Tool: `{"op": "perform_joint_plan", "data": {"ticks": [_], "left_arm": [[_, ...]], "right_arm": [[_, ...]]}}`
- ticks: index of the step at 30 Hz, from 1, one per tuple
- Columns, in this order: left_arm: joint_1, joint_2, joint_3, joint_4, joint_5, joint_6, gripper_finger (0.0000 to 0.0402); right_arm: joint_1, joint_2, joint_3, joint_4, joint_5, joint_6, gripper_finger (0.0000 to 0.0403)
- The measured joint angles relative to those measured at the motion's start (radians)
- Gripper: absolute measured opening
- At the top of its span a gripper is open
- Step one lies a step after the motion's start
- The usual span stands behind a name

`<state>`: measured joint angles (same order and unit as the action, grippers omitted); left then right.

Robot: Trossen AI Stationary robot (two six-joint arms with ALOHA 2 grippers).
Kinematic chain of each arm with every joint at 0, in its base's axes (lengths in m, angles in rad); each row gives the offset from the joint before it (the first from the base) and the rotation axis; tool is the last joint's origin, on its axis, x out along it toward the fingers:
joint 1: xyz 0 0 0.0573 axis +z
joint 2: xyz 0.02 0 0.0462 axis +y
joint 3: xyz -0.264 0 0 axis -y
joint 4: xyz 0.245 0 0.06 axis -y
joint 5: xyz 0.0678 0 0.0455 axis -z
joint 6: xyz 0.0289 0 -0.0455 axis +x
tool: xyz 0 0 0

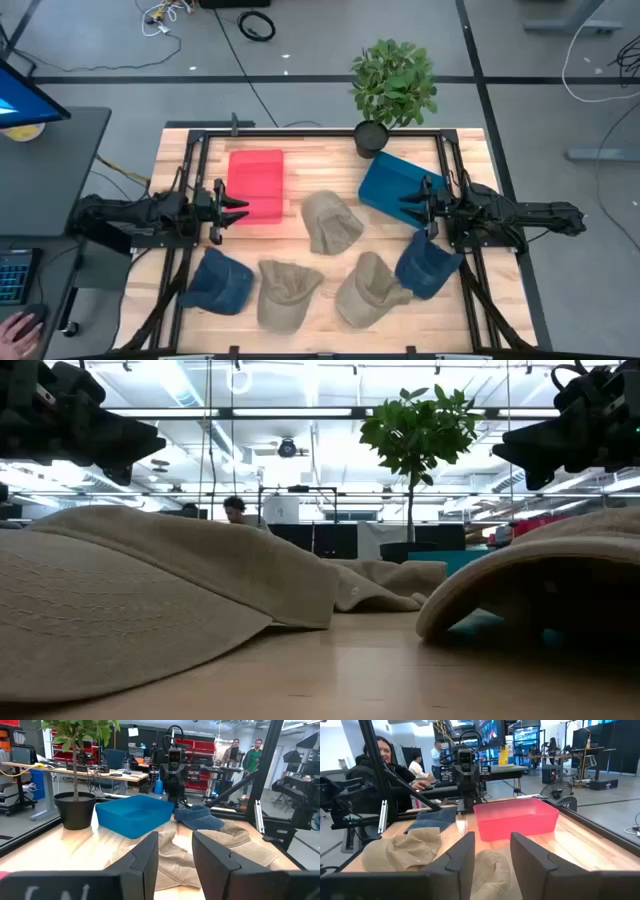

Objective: Pick & Place hat
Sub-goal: Put the top brown cap into the blue bin

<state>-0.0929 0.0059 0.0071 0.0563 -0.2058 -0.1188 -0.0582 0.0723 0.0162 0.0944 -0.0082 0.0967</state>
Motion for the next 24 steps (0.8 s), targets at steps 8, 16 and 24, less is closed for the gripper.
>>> {"op": "perform_joint_plan", "data": {"ticks": [8, 16, 24], "left_arm": [[0.0, 0.0, 0.023, 0.002, -0.089, 0.085, 0.0122], [0.0, 0.0, 0.024, -0.003, -0.182, 0.115, 0.0147], [0.0, 0.001, 0.025, 0.086, -0.219, 0.141, 0.0221]], "right_arm": [[0.0, 0.0, 0.0, 0.0, 0.0, 0.0, 0.0137], [0.0, 0.0, 0.0, 0.006, 0.0, 0.0, 0.0124], [0.0, 0.018, 0.0, 0.197, 0.027, -0.016, 0.0141]]}}
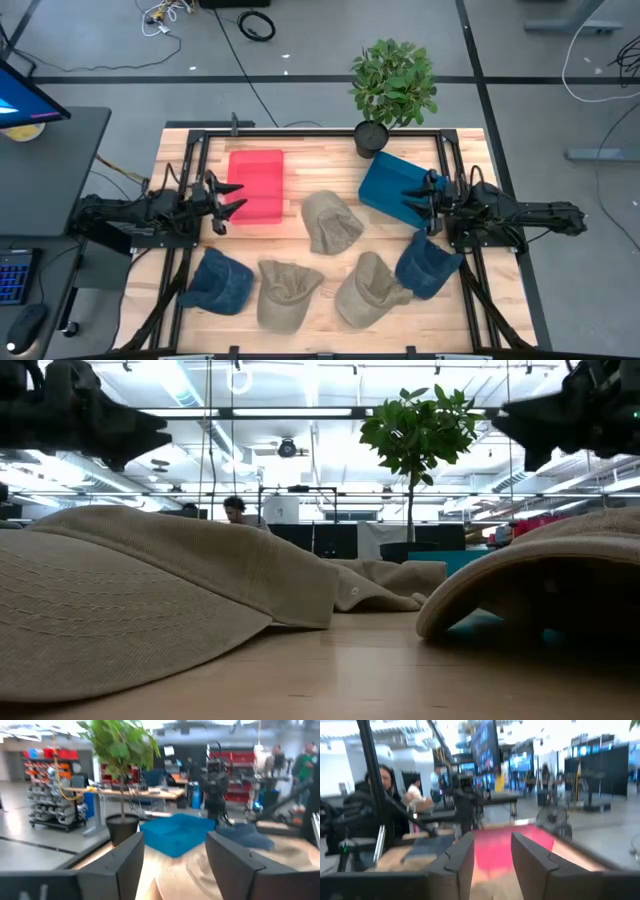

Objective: Pick & Place hat
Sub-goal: Put the top brown cap into the blue bin

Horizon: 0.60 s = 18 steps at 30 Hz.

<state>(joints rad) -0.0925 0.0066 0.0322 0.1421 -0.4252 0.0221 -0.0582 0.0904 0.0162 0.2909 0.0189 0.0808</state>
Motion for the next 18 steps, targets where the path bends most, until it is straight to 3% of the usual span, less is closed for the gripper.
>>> {"op": "perform_joint_plan", "data": {"ticks": [3, 9, 18], "left_arm": [[0.003, 0.0, 0.002, 0.046, -0.041, 0.004, 0.0228], [0.032, 0.0, 0.002, 0.099, -0.046, 0.012, 0.0226], [0.046, 0.03, 0.087, 0.151, 0.019, 0.015, 0.0225]], "right_arm": [[0.0, 0.036, 0.011, 0.085, 0.0, -0.026, 0.0157], [0.0, 0.212, 0.146, 0.08, 0.0, -0.046, 0.0179], [0.0, 0.667, 0.49, -0.184, -0.001, -0.124, 0.018]]}}
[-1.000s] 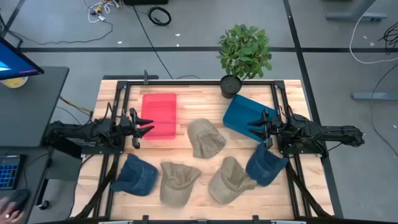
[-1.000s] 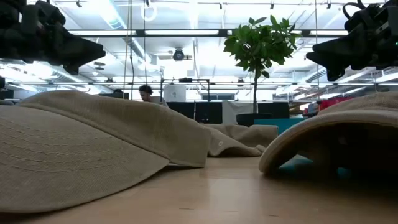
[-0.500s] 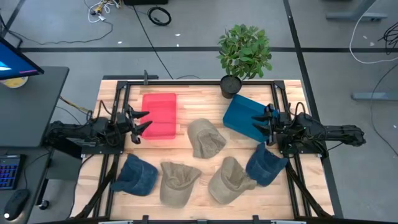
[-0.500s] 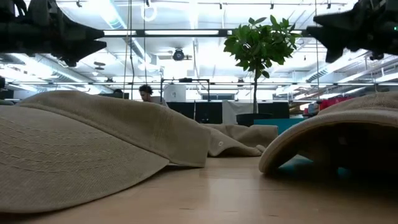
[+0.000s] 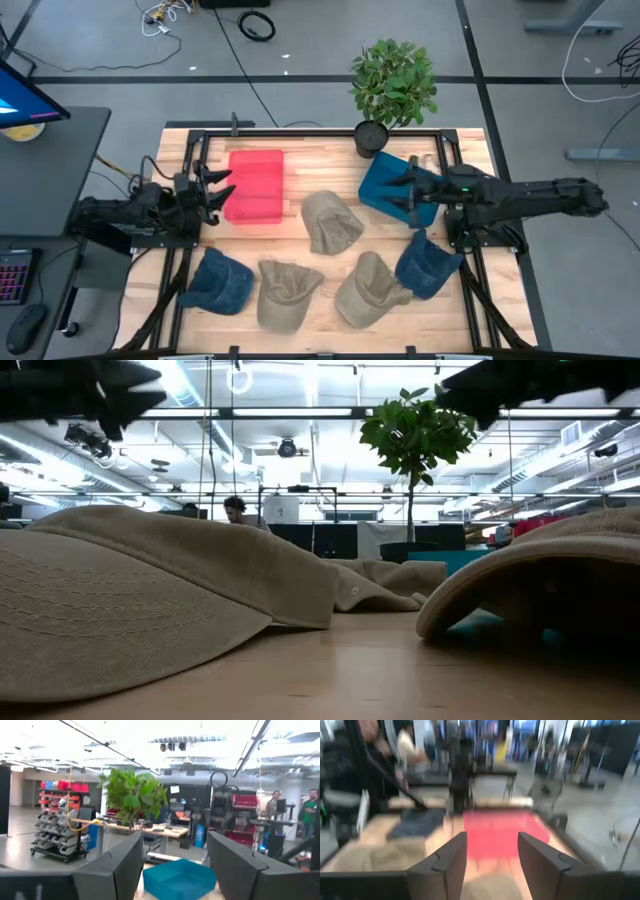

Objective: Pick & Place hat
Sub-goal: Put the top brown cap into the blue bin

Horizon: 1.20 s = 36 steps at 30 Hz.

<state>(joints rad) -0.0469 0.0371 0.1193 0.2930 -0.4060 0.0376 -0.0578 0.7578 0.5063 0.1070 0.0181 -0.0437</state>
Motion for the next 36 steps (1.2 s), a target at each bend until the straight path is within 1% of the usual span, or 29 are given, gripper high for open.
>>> {"op": "perform_joint_plan", "data": {"ticks": [6, 9, 12, 15, 20, 24, 27, 29, 33, 36], "left_arm": [[0.0, 0.14, 0.181, -0.109, 0.0, 0.0, 0.0225], [0.0, 0.232, 0.242, -0.135, -0.006, 0.023, 0.0225], [0.0, 0.31, 0.271, -0.133, -0.041, 0.064, 0.0225], [0.0, 0.371, 0.274, -0.136, -0.091, 0.078, 0.0225], [0.0, 0.447, 0.274, -0.135, -0.106, 0.078, 0.0225], [0.0, 0.488, 0.274, -0.135, -0.106, 0.078, 0.0225], [0.0, 0.504, 0.274, -0.134, -0.106, 0.078, 0.0225], [0.0, 0.512, 0.274, -0.132, -0.106, 0.077, 0.0225], [0.0, 0.513, 0.274, -0.133, -0.106, 0.077, 0.0225], [0.0, 0.513, 0.274, -0.133, -0.106, 0.077, 0.0225]], "right_arm": [[0.0, 0.314, 0.157, -0.062, 0.0, -0.039, 0.018], [0.0, 0.457, 0.211, -0.089, 0.0, -0.066, 0.018], [0.0, 0.583, 0.252, -0.105, 0.0, -0.1, 0.018], [-0.001, 0.691, 0.29, -0.104, 0.0, -0.121, 0.018], [-0.009, 0.851, 0.356, -0.104, 0.0, -0.125, 0.018], [-0.011, 0.955, 0.397, -0.103, 0.0, -0.123, 0.018], [-0.011, 1.009, 0.416, -0.101, 0.0, -0.139, 0.018], [-0.011, 1.029, 0.423, -0.087, 0.009, -0.158, 0.018], [-0.009, 1.043, 0.426, -0.083, 0.082, -0.179, 0.0178], [-0.011, 1.043, 0.426, -0.087, 0.122, -0.188, 0.0162]]}}
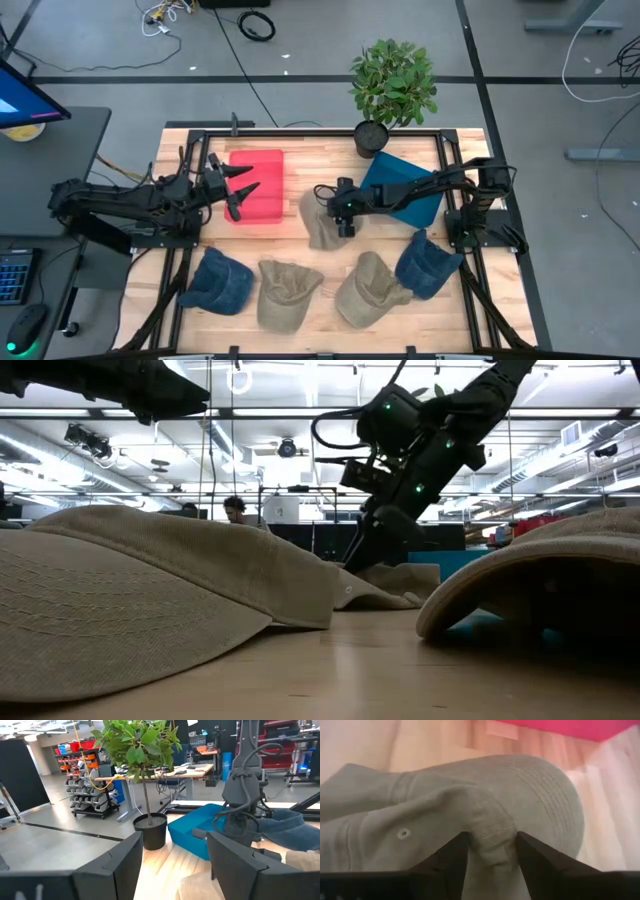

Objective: Pick & Place hat
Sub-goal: Put the top brown cap into the blue bin

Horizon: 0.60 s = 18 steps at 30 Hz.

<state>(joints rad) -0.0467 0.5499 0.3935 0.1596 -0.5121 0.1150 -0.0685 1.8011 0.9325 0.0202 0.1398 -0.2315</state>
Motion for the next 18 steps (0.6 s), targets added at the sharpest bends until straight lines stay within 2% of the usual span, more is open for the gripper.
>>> {"op": "perform_joint_plan", "data": {"ticks": [3, 9, 13, 18], "left_arm": [[0.0, 0.0, 0.0, 0.0, 0.0, 0.0, 0.0225], [0.0, 0.0, 0.0, 0.0, 0.0, 0.0, 0.0225], [0.0, 0.0, 0.0, 0.0, 0.0, -0.001, 0.0225], [0.0, 0.0, 0.0, -0.001, 0.0, -0.001, 0.0225]], "right_arm": [[0.0, 0.0, 0.0, -0.002, 0.013, -0.018, 0.0123], [-0.001, 0.0, -0.001, -0.002, 0.017, -0.021, 0.0015], [0.01, -0.005, 0.002, -0.008, 0.017, -0.037, 0.0017], [0.057, -0.072, 0.065, -0.124, 0.007, -0.102, 0.0006]]}}
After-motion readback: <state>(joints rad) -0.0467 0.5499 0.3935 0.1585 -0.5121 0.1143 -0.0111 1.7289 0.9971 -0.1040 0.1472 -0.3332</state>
